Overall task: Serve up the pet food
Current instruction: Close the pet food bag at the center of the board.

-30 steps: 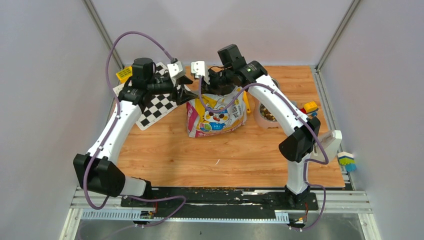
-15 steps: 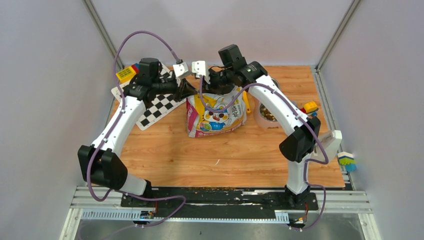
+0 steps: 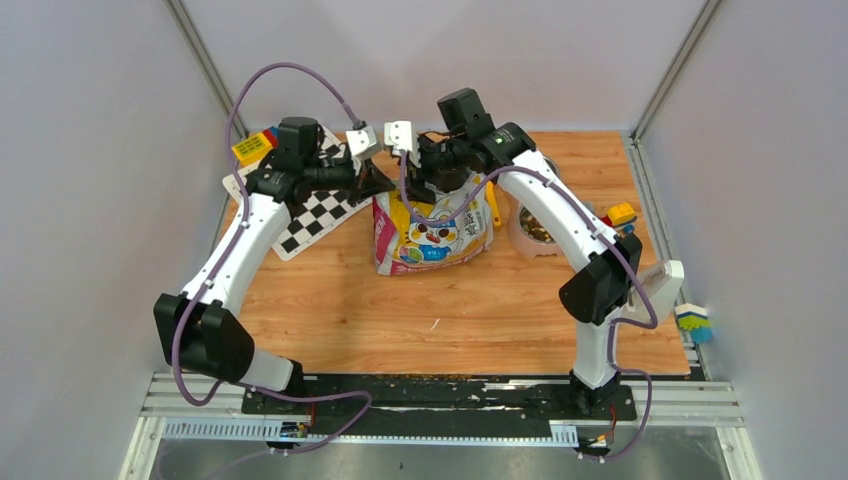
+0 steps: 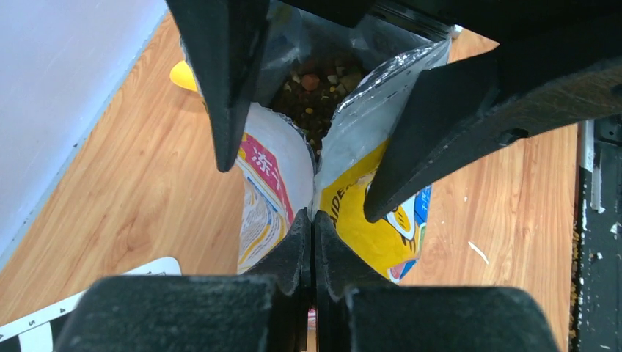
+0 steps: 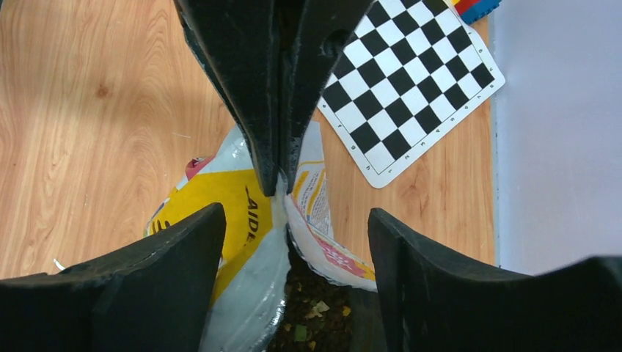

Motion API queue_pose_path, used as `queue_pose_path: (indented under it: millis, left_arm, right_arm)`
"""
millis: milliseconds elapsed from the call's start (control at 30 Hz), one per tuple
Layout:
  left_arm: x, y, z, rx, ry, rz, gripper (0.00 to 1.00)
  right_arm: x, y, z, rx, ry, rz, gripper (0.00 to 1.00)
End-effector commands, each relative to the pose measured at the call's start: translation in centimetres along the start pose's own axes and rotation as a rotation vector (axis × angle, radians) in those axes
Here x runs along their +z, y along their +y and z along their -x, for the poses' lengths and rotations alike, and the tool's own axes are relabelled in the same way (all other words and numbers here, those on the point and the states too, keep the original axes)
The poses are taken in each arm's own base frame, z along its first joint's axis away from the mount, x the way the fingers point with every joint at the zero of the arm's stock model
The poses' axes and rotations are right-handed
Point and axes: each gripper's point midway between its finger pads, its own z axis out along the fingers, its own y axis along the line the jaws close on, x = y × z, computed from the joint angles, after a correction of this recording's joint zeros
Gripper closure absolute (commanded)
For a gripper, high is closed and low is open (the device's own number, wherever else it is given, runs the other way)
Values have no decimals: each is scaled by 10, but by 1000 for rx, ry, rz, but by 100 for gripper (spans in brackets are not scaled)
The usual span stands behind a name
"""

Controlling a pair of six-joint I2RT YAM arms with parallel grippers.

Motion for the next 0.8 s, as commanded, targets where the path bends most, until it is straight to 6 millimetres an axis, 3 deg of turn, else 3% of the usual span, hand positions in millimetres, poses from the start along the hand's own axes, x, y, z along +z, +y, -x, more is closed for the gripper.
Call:
queue_pose_path:
  millis: [0,200,333,467,600,767]
  left_arm:
    - [-21,-20,40,138,-60,-16,100]
    - [-32,-32,42,178,-52,-15,100]
    - [-30,-30,38,172,-47,-8,100]
    - [-30,-30,39,174,-50,-8,100]
    - [-32,-32,42,179,-54,-15,100]
    - [-37,-37,48,196,-54,-21,100]
  right_arm:
    - [-31,-11,28,-81,-57,-57,25]
    - [-71,-32,22,-90,-62,-103,21]
    - [-91,-12,17,-104,-50,-45,20]
    - [-95,8,1,-108,-4,-17,19]
    - [-98,-14,-14,-110,54,-121,19]
    - [-124,-26,-15,-173,55,-182,18]
